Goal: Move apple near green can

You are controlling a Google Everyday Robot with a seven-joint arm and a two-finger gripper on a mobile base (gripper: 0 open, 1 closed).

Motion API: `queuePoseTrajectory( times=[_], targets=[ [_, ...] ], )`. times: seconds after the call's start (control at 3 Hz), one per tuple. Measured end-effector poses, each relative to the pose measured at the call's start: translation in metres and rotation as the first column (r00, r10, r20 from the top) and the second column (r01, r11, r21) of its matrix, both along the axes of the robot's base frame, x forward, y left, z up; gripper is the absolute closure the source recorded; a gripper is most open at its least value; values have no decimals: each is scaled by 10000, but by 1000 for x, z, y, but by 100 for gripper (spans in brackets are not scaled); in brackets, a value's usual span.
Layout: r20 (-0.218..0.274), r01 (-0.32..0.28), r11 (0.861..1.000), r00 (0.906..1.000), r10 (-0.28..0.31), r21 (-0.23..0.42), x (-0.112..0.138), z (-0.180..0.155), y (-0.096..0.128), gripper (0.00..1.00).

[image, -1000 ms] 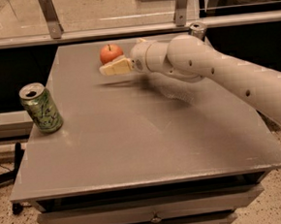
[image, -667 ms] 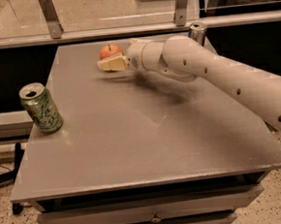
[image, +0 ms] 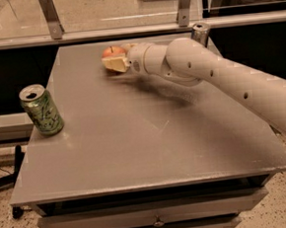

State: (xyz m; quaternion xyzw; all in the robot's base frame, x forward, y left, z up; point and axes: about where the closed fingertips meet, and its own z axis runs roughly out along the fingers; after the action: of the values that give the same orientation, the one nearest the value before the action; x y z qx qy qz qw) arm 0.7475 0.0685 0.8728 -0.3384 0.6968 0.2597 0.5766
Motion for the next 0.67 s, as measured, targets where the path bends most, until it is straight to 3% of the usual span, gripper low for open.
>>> queuePoseTrajectory(
  times=[0.33, 0.67],
  targets=[
    [-151, -172, 9999, 9997, 172, 6, -25, 4, -11, 88],
    [-131, -675, 9969, 9976, 681, 405, -60, 21, -26, 100]
  ],
)
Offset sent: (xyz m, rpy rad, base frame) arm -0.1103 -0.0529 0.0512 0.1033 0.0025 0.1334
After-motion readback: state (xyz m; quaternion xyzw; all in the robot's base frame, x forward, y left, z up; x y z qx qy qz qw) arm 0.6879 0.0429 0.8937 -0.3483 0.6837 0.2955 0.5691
